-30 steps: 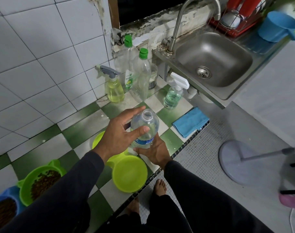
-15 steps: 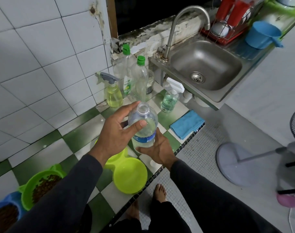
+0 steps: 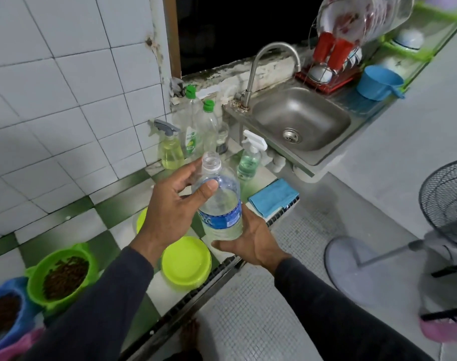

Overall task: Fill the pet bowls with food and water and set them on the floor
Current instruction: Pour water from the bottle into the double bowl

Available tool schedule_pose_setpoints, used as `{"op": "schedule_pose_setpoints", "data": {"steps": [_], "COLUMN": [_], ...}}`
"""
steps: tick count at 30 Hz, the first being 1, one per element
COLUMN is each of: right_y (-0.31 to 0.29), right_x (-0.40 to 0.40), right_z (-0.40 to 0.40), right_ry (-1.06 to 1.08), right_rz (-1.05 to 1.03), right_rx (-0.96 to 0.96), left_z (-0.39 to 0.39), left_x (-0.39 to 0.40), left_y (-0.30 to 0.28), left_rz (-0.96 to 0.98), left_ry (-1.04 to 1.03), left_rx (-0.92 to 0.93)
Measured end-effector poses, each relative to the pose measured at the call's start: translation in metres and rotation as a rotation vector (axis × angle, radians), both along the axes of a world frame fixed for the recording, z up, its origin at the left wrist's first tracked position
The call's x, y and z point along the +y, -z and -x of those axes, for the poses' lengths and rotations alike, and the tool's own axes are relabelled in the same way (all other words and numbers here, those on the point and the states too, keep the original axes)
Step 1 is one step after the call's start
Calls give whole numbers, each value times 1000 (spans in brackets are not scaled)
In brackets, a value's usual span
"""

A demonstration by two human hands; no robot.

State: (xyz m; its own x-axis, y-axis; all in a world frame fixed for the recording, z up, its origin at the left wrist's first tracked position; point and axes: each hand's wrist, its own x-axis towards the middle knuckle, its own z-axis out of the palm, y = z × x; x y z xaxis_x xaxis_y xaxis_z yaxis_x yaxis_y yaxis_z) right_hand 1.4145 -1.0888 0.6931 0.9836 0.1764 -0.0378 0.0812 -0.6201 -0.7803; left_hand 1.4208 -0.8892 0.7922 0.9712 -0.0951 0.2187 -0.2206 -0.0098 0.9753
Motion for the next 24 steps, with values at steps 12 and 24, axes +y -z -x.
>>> {"op": "schedule_pose_setpoints", "data": {"steps": [12, 24], "right_y": [9, 39], "right_x": [-58, -80], "right_z": [87, 137], "right_ry": [-163, -253], "right_rz": [69, 183], "right_rx": [53, 209], "left_z": [100, 158], "left_x": [-44, -56], "left_y": [33, 91], "left_rz": [76, 189], "left_ry": [-197, -282], "left_rx": [131, 316]}}
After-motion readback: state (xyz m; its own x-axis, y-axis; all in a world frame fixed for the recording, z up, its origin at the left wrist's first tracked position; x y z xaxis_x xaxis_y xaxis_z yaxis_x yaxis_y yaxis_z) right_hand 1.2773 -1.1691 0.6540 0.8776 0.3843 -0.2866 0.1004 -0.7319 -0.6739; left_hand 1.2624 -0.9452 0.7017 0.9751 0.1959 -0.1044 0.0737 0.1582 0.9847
